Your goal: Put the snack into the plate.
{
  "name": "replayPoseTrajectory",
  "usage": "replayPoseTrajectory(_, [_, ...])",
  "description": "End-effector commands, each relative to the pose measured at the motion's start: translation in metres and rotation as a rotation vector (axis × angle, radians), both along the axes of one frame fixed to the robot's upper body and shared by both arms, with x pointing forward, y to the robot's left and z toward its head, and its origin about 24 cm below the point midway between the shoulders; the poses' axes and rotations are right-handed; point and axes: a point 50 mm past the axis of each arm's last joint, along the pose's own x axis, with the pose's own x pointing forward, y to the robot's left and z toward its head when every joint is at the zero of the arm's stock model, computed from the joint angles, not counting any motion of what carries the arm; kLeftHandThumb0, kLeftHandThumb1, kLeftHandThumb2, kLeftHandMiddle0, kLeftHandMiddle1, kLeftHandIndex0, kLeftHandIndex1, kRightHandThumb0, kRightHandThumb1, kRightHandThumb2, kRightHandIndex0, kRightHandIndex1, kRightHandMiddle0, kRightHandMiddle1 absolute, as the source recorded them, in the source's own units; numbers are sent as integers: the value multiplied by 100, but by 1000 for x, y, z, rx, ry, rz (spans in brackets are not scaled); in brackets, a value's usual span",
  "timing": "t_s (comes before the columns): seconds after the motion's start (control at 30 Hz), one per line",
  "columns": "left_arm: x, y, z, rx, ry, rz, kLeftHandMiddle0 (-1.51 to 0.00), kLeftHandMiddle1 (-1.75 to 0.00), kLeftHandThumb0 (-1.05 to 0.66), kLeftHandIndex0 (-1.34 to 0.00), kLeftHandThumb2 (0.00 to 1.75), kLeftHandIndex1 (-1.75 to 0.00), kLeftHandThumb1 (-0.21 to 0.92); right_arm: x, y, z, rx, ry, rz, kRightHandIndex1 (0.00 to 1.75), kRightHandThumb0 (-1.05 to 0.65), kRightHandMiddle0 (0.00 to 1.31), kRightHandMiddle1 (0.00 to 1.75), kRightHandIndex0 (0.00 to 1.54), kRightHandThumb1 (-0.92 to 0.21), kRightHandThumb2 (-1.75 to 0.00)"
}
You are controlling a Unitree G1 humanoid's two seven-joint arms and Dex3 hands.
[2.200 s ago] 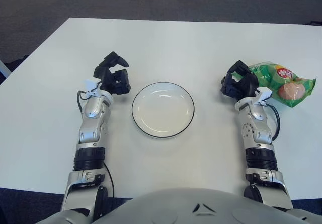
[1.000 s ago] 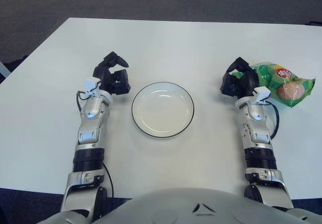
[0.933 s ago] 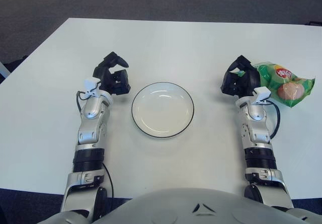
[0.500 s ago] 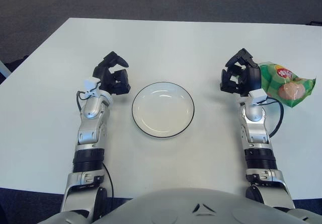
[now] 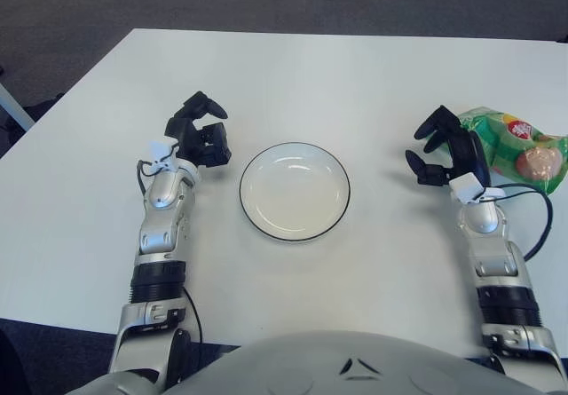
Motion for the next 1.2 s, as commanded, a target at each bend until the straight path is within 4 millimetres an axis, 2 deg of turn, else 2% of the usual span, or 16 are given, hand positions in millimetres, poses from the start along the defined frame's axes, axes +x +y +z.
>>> replayPoseTrajectory(0.0, [-3, -3, -10, -10, 29, 11, -128, -175, -50, -66, 139, -175, 26, 1, -5, 14, -143, -71, -13, 164, -33, 10, 157, 22, -76, -77])
replayPoseTrajectory(0.07, [-3, -5, -11, -10, 27, 12, -128, -175, -50, -66, 139, -175, 26, 2, -8, 19, -195, -94, -17, 148, -56, 4, 141, 19, -75, -77])
replayPoseTrajectory(0.13, [-2, -5, -11, -9, 25, 12, -128, -175, -50, -66, 139, -175, 26, 2, -10, 21, -220, -104, -19, 140, -65, 2, 134, 17, -75, -76])
replayPoseTrajectory(0.2, [-2, -6, -11, -7, 21, 15, -128, -175, -50, -66, 139, -175, 26, 3, -16, 28, -308, -117, -24, 134, -70, 1, 129, 16, -77, -75])
replayPoseTrajectory(0.27, [-2, -7, -11, -6, 19, 17, -128, -175, -50, -66, 139, -175, 26, 4, -21, 32, -365, -122, -27, 118, -77, 0, 117, 12, -85, -65])
replayPoseTrajectory(0.3, [-2, -8, -12, -12, 18, 17, -128, -175, -50, -66, 139, -175, 26, 4, -28, 35, -413, -104, -37, 116, -78, 0, 115, 11, -86, -63])
replayPoseTrajectory(0.37, [-2, -9, -12, -20, 17, 18, -128, -175, -50, -66, 139, -175, 25, 5, -37, 39, -466, -83, -49, 92, -86, 0, 102, 5, -90, -64])
replayPoseTrajectory(0.6, [0, -12, -14, -40, 17, 21, -128, -175, -51, -67, 139, -175, 25, 6, -53, 42, -617, 19, -89, 55, -101, 0, 79, 0, -92, -77])
replayPoseTrajectory(0.9, [1, -14, -16, -53, 18, 19, -128, -175, -51, -67, 139, -175, 25, 5, -58, 46, -628, 34, -100, 41, -105, 0, 64, 0, -92, -82])
replayPoseTrajectory(1.17, [1, -14, -17, -58, 19, 24, -128, -175, -51, -67, 140, -175, 25, 2, -61, 58, -579, 3, -90, 42, -104, 0, 62, 0, -92, -80])
